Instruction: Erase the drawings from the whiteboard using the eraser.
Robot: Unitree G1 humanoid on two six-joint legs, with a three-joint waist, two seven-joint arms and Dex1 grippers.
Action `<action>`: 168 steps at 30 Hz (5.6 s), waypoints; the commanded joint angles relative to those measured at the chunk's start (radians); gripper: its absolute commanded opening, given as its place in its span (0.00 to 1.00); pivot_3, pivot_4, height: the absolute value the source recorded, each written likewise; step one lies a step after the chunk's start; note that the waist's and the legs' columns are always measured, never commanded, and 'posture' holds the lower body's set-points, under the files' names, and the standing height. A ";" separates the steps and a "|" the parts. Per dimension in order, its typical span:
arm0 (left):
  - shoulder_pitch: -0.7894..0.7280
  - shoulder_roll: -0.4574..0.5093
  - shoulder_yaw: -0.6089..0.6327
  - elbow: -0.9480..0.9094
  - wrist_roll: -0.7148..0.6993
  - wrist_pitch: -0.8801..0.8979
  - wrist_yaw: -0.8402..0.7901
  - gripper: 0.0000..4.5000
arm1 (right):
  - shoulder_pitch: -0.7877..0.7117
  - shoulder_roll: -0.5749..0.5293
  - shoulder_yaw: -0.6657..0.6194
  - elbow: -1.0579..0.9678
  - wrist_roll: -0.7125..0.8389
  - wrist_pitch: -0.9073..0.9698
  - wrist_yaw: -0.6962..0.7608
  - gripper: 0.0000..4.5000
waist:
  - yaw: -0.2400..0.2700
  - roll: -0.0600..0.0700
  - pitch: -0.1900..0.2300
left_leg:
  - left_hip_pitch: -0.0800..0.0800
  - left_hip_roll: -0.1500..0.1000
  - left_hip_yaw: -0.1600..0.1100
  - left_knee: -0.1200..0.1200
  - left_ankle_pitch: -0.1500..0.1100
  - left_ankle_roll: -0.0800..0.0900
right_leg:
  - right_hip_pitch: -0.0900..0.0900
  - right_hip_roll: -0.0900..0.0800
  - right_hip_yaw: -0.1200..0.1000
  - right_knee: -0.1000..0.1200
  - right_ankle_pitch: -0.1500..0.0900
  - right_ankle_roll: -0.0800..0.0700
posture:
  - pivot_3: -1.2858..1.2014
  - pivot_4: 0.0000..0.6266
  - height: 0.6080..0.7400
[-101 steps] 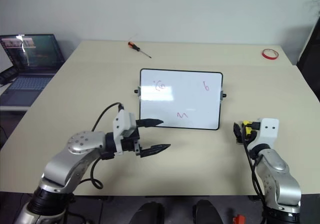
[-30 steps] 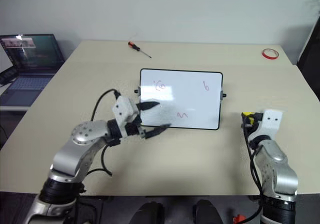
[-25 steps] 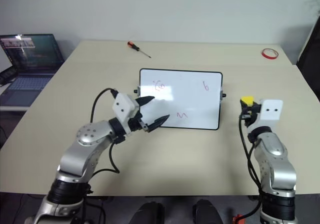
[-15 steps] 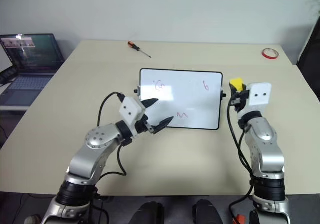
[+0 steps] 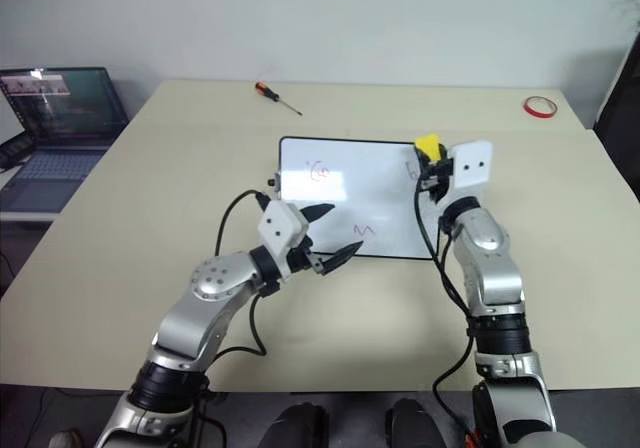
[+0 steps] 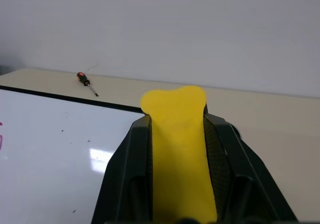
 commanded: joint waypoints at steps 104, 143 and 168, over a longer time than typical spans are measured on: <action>0.262 -0.021 0.029 -0.110 0.030 -0.036 0.056 1.00 | 0.139 -0.159 0.242 0.219 -0.390 -0.303 0.172 0.24 | 0.011 0.000 -0.001 | 0.004 -0.001 -0.006 0.010 0.000 0.000 | 0.010 0.000 -0.001 0.000 0.001 0.001 | 0.52 0.24 1.00; 0.282 0.006 0.056 -0.144 0.028 -0.015 0.053 1.00 | 0.087 -0.097 0.349 0.273 -0.468 -0.387 0.145 0.24 | -0.020 0.000 -0.001 | 0.007 0.001 -0.006 0.011 0.000 0.001 | 0.013 0.001 0.000 0.000 0.003 0.002 | 0.52 0.24 1.00; 0.236 -0.020 0.185 -0.016 0.069 -0.154 0.196 1.00 | 0.136 -0.031 0.247 -0.066 -0.204 -0.182 0.255 0.24 | -0.005 0.001 0.003 | -0.001 0.000 -0.005 0.008 0.000 0.000 | 0.004 0.000 -0.001 -0.002 0.003 0.001 | 0.52 0.24 1.00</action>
